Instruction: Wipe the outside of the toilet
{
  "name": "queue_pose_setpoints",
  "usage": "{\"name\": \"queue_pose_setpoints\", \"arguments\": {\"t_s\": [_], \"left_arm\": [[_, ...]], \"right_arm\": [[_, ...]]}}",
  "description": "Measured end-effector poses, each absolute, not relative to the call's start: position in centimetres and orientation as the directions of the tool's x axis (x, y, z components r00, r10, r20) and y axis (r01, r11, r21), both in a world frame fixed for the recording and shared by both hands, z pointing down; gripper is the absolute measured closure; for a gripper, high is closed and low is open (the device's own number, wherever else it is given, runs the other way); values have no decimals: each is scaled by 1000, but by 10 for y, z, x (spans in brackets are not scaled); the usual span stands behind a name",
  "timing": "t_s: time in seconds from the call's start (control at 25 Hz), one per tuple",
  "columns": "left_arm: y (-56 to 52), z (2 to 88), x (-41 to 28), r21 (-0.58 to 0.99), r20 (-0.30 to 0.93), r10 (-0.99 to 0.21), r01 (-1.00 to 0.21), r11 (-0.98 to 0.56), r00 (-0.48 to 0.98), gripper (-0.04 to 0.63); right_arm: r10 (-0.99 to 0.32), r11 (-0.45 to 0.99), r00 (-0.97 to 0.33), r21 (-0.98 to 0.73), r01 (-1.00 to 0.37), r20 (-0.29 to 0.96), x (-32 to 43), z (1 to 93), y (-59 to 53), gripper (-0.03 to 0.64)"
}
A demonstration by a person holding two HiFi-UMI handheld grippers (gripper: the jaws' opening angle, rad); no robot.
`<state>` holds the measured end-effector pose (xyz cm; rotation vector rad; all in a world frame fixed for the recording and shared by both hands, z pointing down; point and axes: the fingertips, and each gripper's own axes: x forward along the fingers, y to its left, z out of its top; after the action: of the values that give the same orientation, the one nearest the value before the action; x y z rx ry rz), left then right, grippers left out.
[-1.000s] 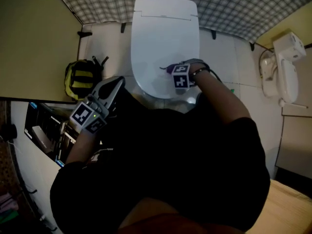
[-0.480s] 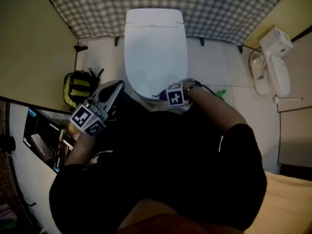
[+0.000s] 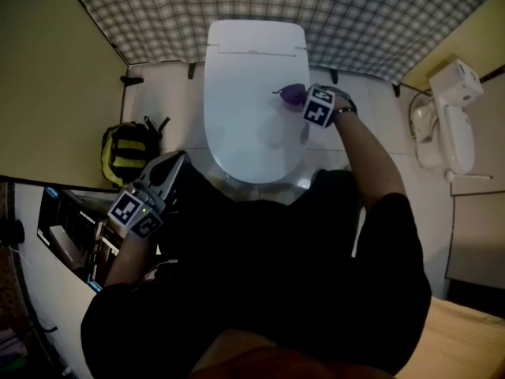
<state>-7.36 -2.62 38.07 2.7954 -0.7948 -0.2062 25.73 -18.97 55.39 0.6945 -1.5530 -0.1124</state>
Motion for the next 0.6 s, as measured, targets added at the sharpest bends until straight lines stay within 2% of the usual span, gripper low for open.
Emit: {"name": "queue_pose_setpoints", "arguments": {"t_s": [0.4,0.6], "left_arm": [[-109,421,-76,373,51,-584,-558,-742,810,603],[-151,456,-89,428,169,-588,-596,-679,791,603]], "right_arm": [[-622,649,171,625,-434,764,318,535,-412,523],[-652,590,242,681,-434,719,346,546,-501,523]]}}
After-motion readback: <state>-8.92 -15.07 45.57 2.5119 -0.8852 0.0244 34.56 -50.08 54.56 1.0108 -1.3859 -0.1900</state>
